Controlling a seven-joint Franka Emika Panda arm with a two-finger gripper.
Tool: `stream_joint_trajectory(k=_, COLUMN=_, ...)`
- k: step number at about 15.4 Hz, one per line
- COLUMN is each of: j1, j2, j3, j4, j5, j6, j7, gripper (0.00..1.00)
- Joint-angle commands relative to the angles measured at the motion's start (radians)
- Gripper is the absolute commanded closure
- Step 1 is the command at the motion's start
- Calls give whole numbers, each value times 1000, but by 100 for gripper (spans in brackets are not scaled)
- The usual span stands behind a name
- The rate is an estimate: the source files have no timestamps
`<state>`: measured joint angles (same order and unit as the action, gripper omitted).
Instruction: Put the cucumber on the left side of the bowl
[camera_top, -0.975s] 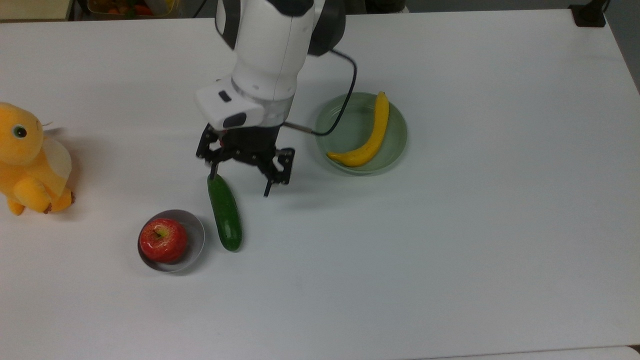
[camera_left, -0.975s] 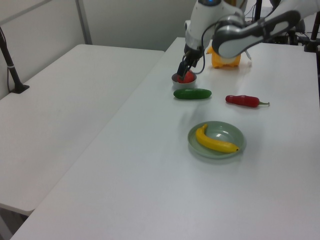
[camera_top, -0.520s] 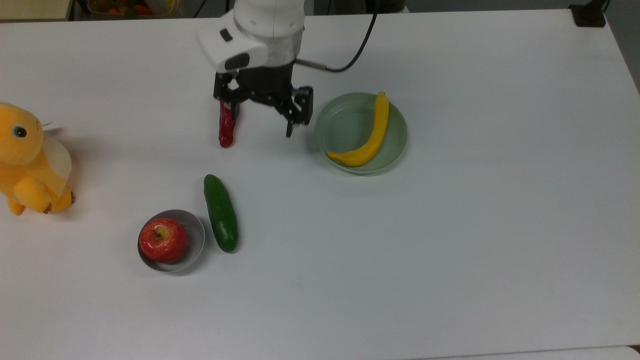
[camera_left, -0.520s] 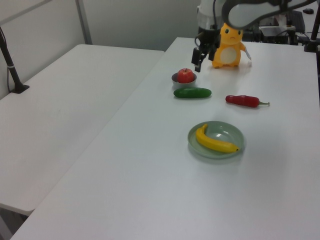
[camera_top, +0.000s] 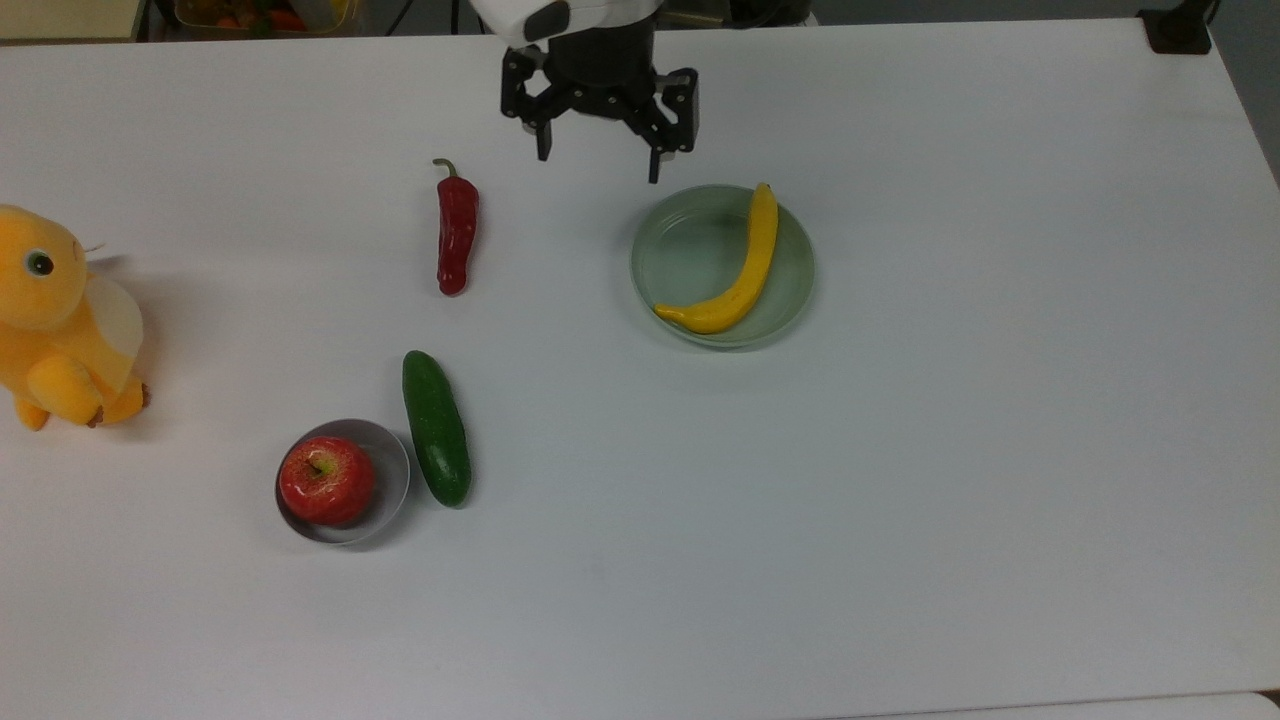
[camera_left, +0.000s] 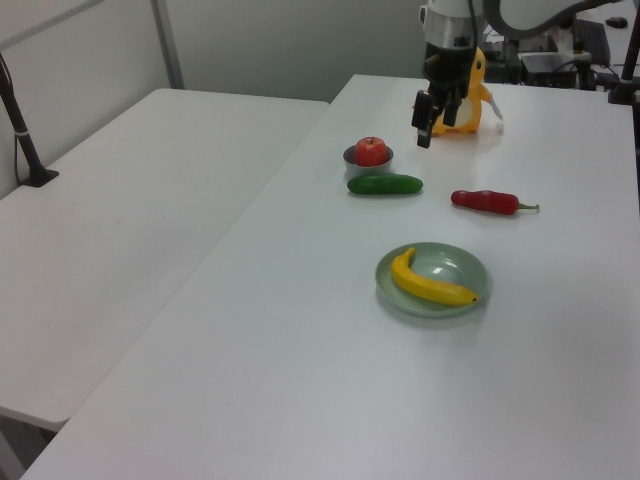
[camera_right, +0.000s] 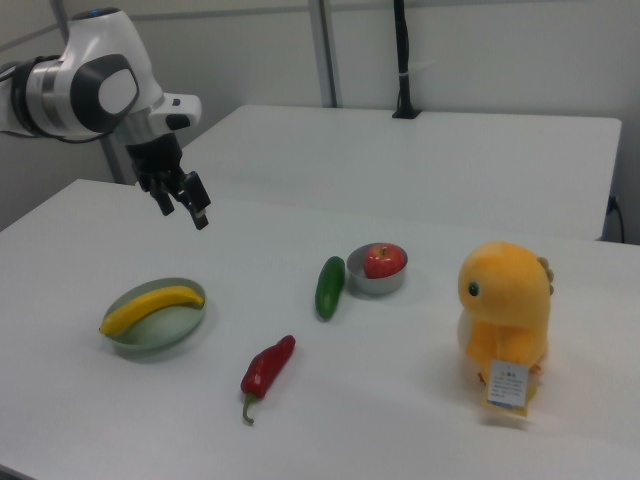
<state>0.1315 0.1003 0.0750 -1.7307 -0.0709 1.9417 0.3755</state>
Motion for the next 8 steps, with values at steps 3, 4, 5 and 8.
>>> stream_joint_trajectory(k=3, j1=53, j2=-48, j3=-46, j4=-81, j5=46, j6=13, j7=-17, gripper=0)
stream_joint_trajectory(k=4, j1=63, j2=-48, j3=-53, j4=-82, j5=55, j6=19, j7=-18, gripper=0)
stream_joint_trajectory(k=5, j1=78, j2=-50, j3=-66, j4=-84, j5=62, j6=34, j7=-17, gripper=0)
stream_joint_trajectory(k=8, j1=97, j2=-54, j3=-90, j4=-92, j5=71, j6=40, j7=-12, gripper=0)
